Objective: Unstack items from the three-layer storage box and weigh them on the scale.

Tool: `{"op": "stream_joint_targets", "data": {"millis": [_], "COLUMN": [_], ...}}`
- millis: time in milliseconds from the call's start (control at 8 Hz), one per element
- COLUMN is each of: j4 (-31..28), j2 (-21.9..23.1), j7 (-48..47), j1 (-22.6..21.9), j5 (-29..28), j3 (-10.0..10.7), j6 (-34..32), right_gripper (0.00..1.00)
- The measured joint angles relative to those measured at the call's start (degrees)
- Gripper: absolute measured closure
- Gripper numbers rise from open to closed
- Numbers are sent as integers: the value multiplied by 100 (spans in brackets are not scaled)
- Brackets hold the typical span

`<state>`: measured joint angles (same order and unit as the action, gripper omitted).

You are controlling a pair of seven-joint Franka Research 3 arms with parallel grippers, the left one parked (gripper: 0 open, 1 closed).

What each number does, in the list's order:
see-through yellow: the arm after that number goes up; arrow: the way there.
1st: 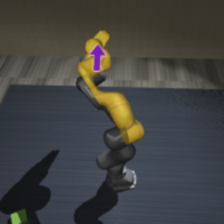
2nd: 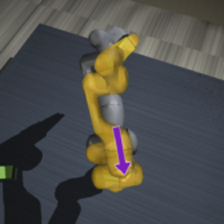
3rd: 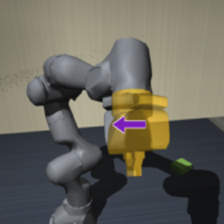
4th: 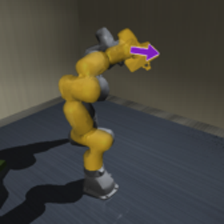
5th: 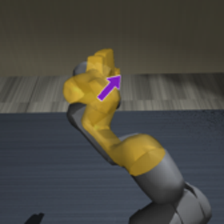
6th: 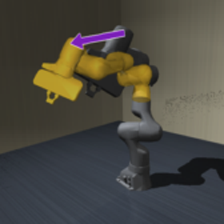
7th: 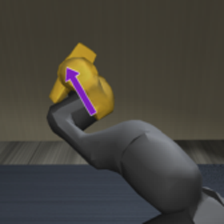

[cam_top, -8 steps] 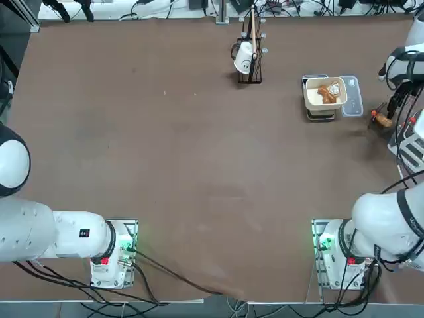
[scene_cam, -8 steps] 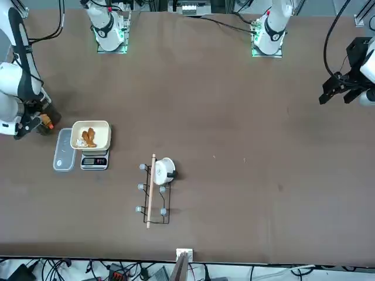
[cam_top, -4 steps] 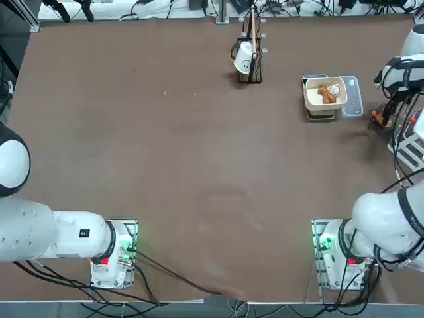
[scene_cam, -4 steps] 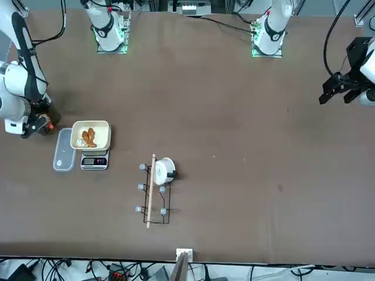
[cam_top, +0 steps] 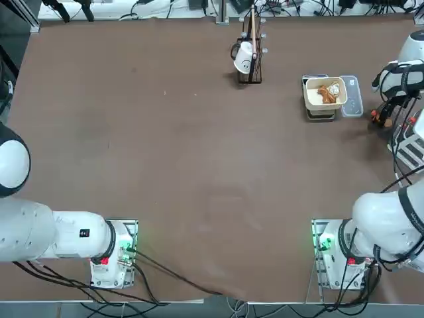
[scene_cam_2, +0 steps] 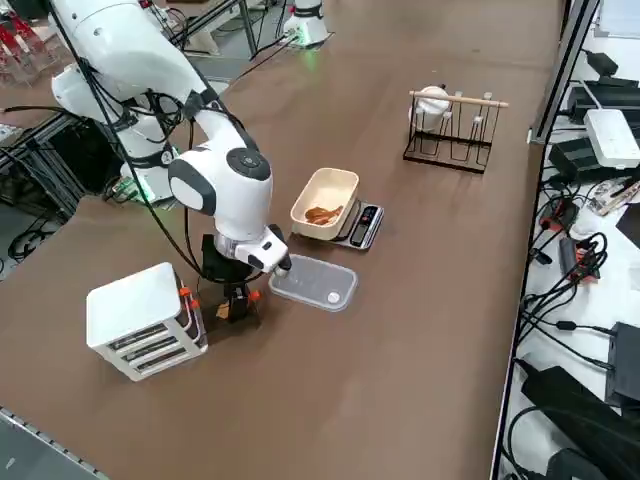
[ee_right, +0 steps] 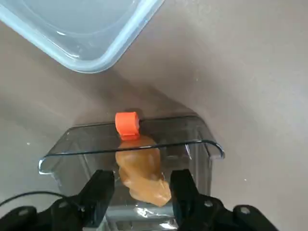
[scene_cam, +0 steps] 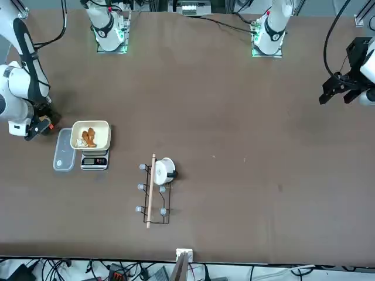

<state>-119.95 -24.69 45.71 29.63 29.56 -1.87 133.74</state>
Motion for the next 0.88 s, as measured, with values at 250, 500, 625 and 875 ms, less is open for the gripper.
{"op": "stream_joint_targets", "data": {"millis": [250,500,625,875], "j4": [-3,1,23,125], "j2": [-98,-131,-109,80], "j7": [0,0,-1,-1], "j1": [2,4,4,0], "j5": [-2,-2,-3,-57], "j3": [0,-1,-6,-79], "j6": [41,68,67,-194], "right_gripper": [30,42,57,58]}}
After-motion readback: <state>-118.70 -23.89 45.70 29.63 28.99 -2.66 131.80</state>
